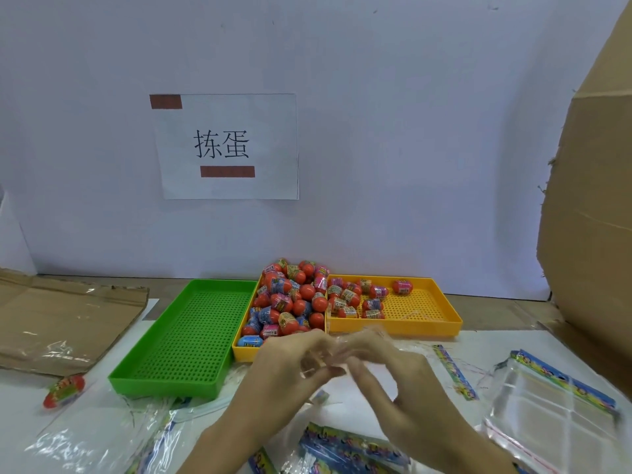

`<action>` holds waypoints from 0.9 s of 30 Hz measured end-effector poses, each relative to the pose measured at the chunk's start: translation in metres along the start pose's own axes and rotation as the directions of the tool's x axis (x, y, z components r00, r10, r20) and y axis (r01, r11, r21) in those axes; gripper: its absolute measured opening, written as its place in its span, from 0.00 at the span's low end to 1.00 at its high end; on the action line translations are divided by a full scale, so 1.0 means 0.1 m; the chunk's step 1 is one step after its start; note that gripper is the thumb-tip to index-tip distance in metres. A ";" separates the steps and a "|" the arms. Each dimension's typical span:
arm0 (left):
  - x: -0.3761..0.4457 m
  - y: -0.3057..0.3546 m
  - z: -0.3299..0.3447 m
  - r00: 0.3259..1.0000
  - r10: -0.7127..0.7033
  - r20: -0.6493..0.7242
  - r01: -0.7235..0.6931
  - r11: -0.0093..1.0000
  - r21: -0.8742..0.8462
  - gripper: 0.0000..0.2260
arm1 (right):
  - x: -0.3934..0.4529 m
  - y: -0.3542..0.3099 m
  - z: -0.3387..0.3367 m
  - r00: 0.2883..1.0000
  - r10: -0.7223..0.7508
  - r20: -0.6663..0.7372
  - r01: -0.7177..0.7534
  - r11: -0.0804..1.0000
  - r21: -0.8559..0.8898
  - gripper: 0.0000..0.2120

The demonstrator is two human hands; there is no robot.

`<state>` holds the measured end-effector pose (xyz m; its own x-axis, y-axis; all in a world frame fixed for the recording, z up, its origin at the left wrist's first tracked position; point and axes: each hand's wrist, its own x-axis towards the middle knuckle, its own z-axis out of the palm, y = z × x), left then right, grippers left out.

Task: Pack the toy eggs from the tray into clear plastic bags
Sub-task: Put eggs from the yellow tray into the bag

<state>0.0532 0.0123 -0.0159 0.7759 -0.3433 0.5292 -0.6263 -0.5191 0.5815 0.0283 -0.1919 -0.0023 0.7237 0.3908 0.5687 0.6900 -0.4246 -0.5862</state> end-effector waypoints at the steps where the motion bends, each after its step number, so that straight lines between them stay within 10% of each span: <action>1: 0.00 -0.03 -0.02 0.999 -0.034 -0.010 0.033 0.999 -0.021 0.07 | 0.02 0.00 -0.02 0.995 -0.033 -0.089 0.033 0.999 -0.002 0.10; 6: 0.02 -0.11 -0.12 0.952 -0.298 -0.070 0.274 0.931 -0.243 0.05 | 0.31 0.18 -0.12 0.901 0.161 -0.403 -0.199 0.978 -0.055 0.07; 16: 0.01 -0.11 -0.21 0.867 -0.491 0.086 0.439 0.670 -0.599 0.01 | 0.97 0.89 -0.07 0.808 0.580 -0.099 -0.546 0.675 -0.497 0.12; 22: 0.02 -0.10 -0.23 0.857 -0.494 0.149 0.455 0.588 -0.668 0.05 | 1.02 0.90 -0.09 0.791 0.581 -0.191 -0.605 0.699 -0.381 0.15; 27: 0.02 -0.11 -0.20 0.863 -0.475 0.173 0.456 0.582 -0.673 0.07 | 0.80 0.60 -0.04 0.782 0.513 -0.355 -0.483 0.858 0.175 0.06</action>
<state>0.0602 0.0331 -0.0086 0.9801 -0.1847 0.0732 -0.0615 0.0681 0.9958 0.1277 -0.1887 0.0104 0.9151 -0.2023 0.3488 0.2442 -0.4102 -0.8787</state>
